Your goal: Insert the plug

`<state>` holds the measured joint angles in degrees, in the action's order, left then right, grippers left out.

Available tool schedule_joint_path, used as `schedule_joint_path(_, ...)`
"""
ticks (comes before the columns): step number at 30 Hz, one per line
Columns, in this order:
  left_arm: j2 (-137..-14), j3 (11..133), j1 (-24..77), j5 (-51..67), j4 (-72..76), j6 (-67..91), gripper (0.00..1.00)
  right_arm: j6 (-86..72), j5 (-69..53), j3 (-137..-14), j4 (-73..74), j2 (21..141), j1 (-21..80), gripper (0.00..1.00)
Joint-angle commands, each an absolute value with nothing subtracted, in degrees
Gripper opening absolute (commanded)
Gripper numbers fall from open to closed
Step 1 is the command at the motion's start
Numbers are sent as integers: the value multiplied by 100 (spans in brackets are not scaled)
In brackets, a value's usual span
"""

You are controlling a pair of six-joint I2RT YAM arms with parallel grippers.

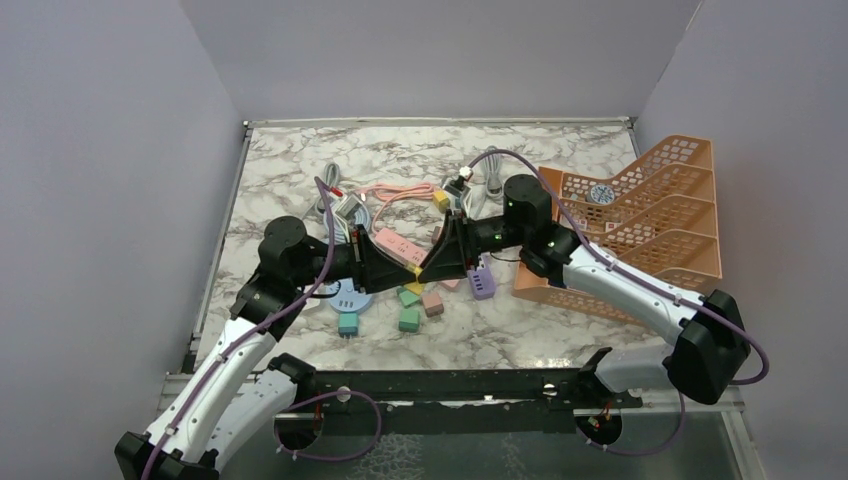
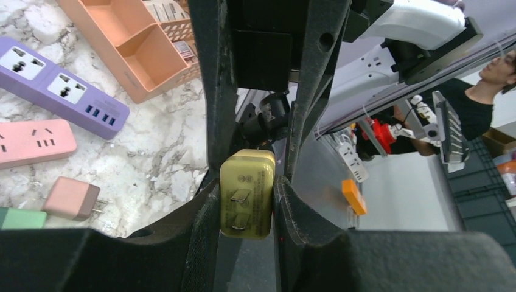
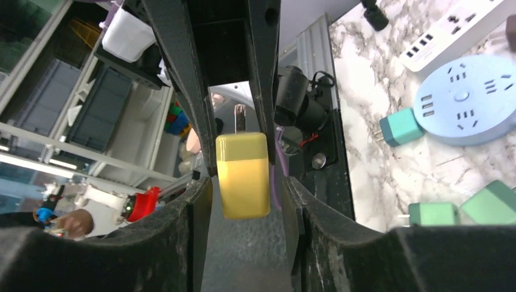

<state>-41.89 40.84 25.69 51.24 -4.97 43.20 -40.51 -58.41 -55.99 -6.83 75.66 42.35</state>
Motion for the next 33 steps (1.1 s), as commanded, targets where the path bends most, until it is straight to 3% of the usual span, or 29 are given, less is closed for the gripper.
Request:
schedule_joint_path(1,-4139,4289,2583,5071,23,4972,0,-4519,-5159,-5573,-1258,7369,4236,53)
schedule_joint_path(4,-4210,4321,2580,4713,398,5535,0,-5007,-4624,-5300,-1853,7203,4241,63)
schedule_joint_path(6,-4226,4346,2583,4276,635,5904,0,-5365,-4321,-5016,-2397,7094,4241,64)
schedule_joint_path(12,-4386,4356,2580,3264,976,6705,0,-6227,-3527,-4608,-3488,7040,4250,59)
schedule_joint_path(18,-4560,4189,2583,3230,1463,7127,0,-6872,-3090,-4471,-4132,7241,4249,51)
schedule_joint_path(24,-4478,4055,2577,3182,1460,7156,0,-7383,-2962,-4481,-4614,7476,4254,51)
schedule_joint_path(28,-4436,3970,2578,3175,1476,7135,0,-7565,-2974,-4502,-4625,7592,4254,43)
schedule_joint_path(33,-4402,3908,2582,3117,1481,7054,0,-7552,-2890,-4398,-4493,7574,4254,23)
